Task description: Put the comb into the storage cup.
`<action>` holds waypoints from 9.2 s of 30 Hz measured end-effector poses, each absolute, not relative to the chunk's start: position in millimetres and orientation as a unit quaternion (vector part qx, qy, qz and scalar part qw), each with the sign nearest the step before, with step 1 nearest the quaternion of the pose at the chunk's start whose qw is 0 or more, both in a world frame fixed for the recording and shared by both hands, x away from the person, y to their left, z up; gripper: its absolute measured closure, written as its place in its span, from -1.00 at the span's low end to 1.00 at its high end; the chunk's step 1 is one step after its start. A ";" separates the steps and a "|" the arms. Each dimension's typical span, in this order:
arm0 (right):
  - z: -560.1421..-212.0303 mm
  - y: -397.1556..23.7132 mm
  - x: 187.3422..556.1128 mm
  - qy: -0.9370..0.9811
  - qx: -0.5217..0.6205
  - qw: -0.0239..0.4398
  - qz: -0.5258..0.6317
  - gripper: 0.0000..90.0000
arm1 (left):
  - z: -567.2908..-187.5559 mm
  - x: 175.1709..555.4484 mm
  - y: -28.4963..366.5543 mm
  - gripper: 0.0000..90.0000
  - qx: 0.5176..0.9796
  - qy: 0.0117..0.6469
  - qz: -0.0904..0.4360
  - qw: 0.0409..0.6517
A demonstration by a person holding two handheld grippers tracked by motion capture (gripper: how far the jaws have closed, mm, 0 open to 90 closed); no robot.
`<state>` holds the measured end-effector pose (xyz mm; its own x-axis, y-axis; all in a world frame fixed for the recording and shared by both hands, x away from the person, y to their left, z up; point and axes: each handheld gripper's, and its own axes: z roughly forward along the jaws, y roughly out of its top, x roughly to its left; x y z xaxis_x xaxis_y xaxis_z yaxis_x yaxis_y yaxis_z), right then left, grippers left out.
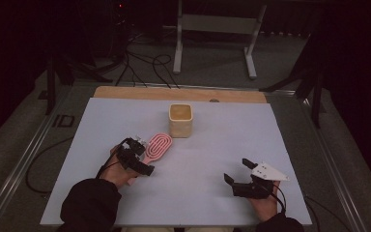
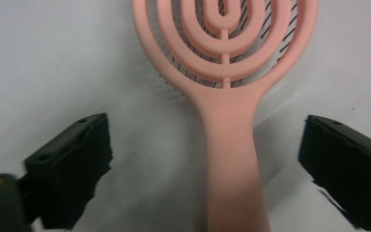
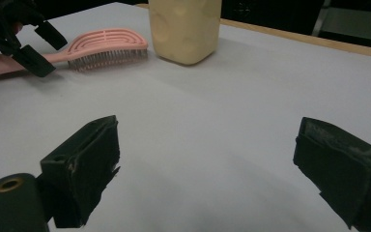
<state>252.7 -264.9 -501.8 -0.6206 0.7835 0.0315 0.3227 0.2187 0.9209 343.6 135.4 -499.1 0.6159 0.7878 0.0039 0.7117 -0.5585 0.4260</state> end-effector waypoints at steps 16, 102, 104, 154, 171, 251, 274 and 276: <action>-502.7 -265.5 253.9 0.747 0.375 0.230 0.498 -0.80 | -496.4 346.5 128.4 0.13 0.880 0.429 0.088 0.183; -505.3 -266.3 256.5 0.750 0.381 0.227 0.491 -0.80 | -463.2 336.4 155.7 0.55 0.843 0.442 0.138 0.274; -505.5 -266.1 256.7 0.750 0.382 0.226 0.490 -0.80 | -462.5 334.1 155.0 0.55 0.841 0.439 0.139 0.283; -464.9 -233.5 287.7 0.747 0.379 0.175 0.517 -0.81 | -444.1 313.4 124.4 0.55 0.830 0.357 0.212 0.374; -437.8 -196.1 316.7 0.750 0.361 0.135 0.538 -0.81 | -443.6 311.9 98.5 0.55 0.834 0.326 0.221 0.386; -420.0 -133.4 356.6 0.710 0.385 -0.037 0.588 0.40 | -445.9 303.9 73.9 0.52 0.820 0.300 0.211 0.439; -422.4 -129.2 355.9 0.709 0.384 -0.037 0.590 0.40 | -438.1 301.3 102.7 -0.73 0.780 0.346 0.217 0.474; -422.5 -128.7 355.7 0.709 0.384 -0.037 0.590 0.40 | -438.1 300.1 108.2 -0.83 0.777 0.349 0.222 0.474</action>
<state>355.7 -128.7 -422.5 -0.7021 0.5005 0.5065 0.5887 0.0080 0.8083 300.1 108.2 -438.1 0.6573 0.7535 0.0146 0.3318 -0.3067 0.8921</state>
